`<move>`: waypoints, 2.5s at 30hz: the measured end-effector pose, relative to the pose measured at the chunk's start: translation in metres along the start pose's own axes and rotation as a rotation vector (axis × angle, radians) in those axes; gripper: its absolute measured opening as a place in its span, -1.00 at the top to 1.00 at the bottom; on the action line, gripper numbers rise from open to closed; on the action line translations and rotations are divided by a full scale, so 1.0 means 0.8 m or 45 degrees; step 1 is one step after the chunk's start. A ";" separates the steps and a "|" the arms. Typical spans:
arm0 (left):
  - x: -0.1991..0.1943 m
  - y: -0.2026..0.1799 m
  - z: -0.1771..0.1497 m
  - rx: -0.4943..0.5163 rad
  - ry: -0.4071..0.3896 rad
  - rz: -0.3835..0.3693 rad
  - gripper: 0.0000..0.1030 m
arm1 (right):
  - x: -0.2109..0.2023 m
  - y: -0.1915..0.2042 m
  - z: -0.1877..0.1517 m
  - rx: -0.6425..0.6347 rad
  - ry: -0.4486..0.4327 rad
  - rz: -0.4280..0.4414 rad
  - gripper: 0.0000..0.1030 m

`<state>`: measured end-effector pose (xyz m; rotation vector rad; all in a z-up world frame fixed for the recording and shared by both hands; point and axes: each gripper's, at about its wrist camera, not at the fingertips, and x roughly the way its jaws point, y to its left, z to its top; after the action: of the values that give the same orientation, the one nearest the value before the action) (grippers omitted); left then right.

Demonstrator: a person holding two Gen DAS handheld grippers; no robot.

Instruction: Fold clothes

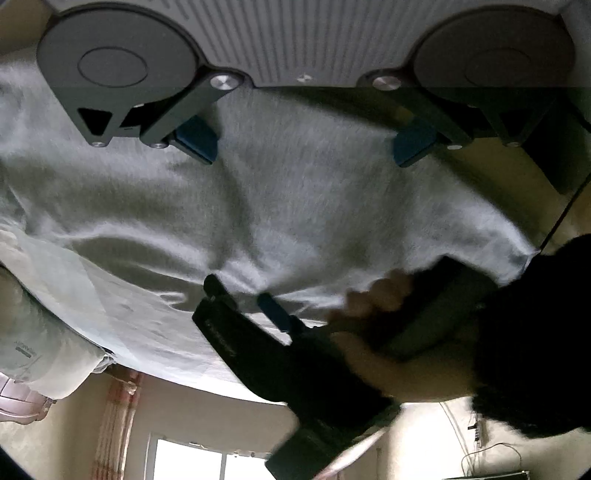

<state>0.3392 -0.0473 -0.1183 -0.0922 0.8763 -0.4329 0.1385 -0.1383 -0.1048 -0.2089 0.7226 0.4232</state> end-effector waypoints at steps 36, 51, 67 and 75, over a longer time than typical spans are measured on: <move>-0.055 -0.064 -0.054 0.148 0.096 0.056 -0.51 | -0.022 -0.073 -0.038 0.213 -0.094 -0.237 -1.00; -0.192 0.050 -0.076 0.150 0.079 0.422 -0.52 | -0.029 -0.068 -0.013 0.223 0.047 -0.252 -1.00; -0.220 0.210 -0.135 -0.015 0.189 0.793 -0.56 | -0.069 0.008 0.034 -0.022 -0.048 -0.238 -1.00; -0.271 0.230 -0.184 -0.111 0.130 0.725 -0.61 | -0.062 0.034 0.038 -0.078 -0.037 -0.223 -1.00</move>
<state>0.1664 0.2222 -0.1025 0.1005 0.9768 0.1338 0.1114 -0.1193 -0.0502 -0.3208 0.6569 0.2811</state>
